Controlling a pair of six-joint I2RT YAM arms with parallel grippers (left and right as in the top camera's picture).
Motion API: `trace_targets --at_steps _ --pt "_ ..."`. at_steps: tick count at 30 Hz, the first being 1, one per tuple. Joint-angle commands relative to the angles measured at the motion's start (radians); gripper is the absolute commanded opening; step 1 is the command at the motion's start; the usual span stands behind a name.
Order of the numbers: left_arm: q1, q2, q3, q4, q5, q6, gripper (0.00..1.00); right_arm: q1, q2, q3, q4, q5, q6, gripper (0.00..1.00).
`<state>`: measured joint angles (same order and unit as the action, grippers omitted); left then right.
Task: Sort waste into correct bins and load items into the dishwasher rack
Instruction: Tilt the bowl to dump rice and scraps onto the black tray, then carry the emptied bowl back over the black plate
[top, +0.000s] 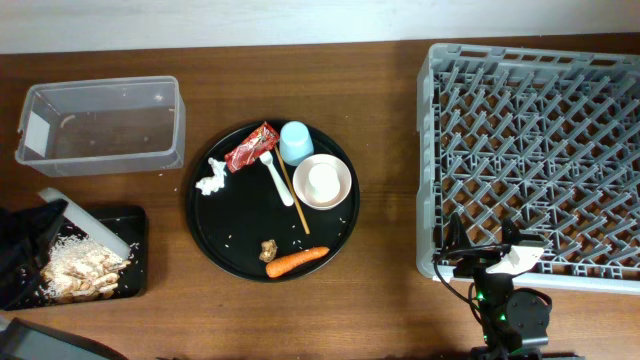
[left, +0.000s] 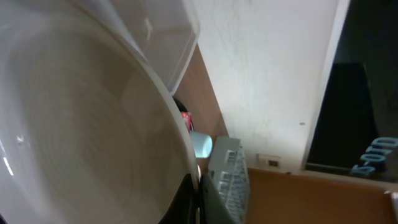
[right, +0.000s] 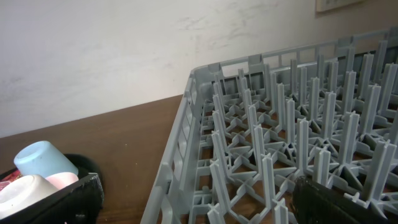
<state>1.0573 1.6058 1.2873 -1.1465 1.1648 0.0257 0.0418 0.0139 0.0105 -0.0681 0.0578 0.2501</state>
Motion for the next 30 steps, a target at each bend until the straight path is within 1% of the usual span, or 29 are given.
trace_targets --at_steps 1,2,3,5,7,11,13,15,18,19,22,24,26,30 --pt "0.004 0.005 0.003 0.004 0.058 0.013 0.01 -0.004 -0.008 -0.005 -0.008 -0.002 -0.010 0.99" --pt "0.004 0.005 0.003 -0.023 0.087 0.020 0.01 -0.004 -0.008 -0.005 -0.008 -0.002 -0.010 0.99" --pt "0.004 0.005 0.003 -0.012 0.103 0.037 0.01 -0.004 -0.008 -0.005 -0.008 -0.002 -0.010 0.99" --pt "0.004 0.005 0.004 0.031 0.055 0.035 0.00 -0.004 -0.008 -0.005 -0.008 -0.002 -0.010 0.99" --pt "0.004 0.005 0.004 -0.008 0.043 0.036 0.01 -0.004 -0.008 -0.005 -0.008 -0.002 -0.010 0.99" --pt "0.003 -0.012 0.005 -0.037 0.043 0.037 0.01 -0.004 -0.008 -0.005 -0.008 -0.002 -0.010 0.99" --pt "-0.003 -0.041 0.008 -0.043 0.043 0.058 0.01 -0.004 -0.008 -0.005 -0.008 -0.002 -0.010 0.99" --pt "-0.016 -0.082 0.026 -0.043 -0.022 0.060 0.01 -0.004 -0.008 -0.005 -0.008 -0.002 -0.010 0.99" --pt "-0.027 -0.119 0.059 -0.049 -0.156 0.021 0.01 -0.004 -0.008 -0.005 -0.008 -0.002 -0.010 0.99" --pt "-0.037 -0.142 0.068 -0.050 -0.163 0.020 0.01 -0.004 -0.008 -0.005 -0.008 -0.002 -0.010 0.99" --pt "-0.084 -0.209 0.077 -0.048 -0.106 0.021 0.01 -0.004 -0.008 -0.005 -0.008 -0.002 -0.010 0.99" --pt "-0.126 -0.254 0.077 -0.048 -0.112 0.023 0.00 -0.004 -0.008 -0.005 -0.008 -0.002 -0.010 0.99" --pt "-0.190 -0.304 0.077 -0.049 -0.149 0.024 0.00 -0.004 -0.008 -0.005 -0.008 -0.002 -0.010 0.99" --pt "-0.358 -0.395 0.077 -0.041 -0.308 0.024 0.01 -0.004 -0.008 -0.005 -0.008 -0.002 -0.010 0.99"
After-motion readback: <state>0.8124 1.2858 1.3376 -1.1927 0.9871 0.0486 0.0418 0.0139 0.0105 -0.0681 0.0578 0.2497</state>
